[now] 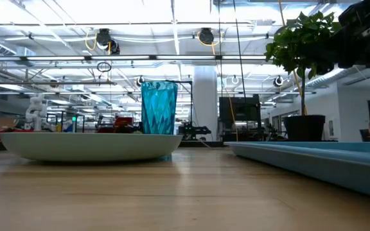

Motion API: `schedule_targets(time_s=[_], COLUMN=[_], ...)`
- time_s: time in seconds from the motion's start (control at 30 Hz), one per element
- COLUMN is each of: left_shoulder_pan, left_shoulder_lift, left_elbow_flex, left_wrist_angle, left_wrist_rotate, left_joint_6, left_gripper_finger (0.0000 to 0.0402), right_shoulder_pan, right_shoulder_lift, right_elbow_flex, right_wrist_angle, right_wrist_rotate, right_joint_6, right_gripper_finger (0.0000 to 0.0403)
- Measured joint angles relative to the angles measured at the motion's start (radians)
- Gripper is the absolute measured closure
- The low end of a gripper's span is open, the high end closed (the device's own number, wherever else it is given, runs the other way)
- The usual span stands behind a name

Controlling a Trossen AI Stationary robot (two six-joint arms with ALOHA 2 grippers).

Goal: Pick and place plate/cup/fork/spoon on tray
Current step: Put the blue glass on the blue serving tray

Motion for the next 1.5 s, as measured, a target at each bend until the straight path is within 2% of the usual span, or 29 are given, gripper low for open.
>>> schedule_targets(time_s=[0.2,0.4,0.47,0.73,0.87,1.17,1.5], left_shoulder_pan=[0.0,0.009,0.026,0.106,0.149,0.227,0.235], left_shoulder_lift=[0.136,0.223,0.26,0.428,0.503,0.635,0.711], left_elbow_flex=[0.117,0.153,0.153,0.153,0.153,0.153,0.153], left_wrist_angle=[-0.129,-0.286,-0.333,-0.369,-0.405,-0.514,-0.539], left_wrist_rotate=[-0.026,-0.161,-0.186,-0.178,-0.138,-0.146,-0.124], left_joint_6=[0.016,0.07,0.085,0.124,0.136,0.157,0.206], left_gripper_finger=[0.0397,0.0394,0.0381,0.0281,0.0251,0.024,0.024], right_shoulder_pan=[0.0,0.0,0.0,0.0,0.0,0.001,0.001], right_shoulder_lift=[0.0,0.0,0.0,0.001,0.001,0.008,0.019], right_elbow_flex=[0.0,0.0,0.0,0.0,0.0,0.0,0.0], right_wrist_angle=[0.0,0.0,-0.002,-0.033,-0.047,-0.071,-0.077], right_wrist_rotate=[0.0,-0.001,-0.003,-0.004,-0.004,-0.006,-0.006], right_joint_6=[0.084,0.191,0.213,0.273,0.308,0.329,0.329], right_gripper_finger=[0.0403,0.0403,0.0403,0.0403,0.0403,0.0403,0.0403])
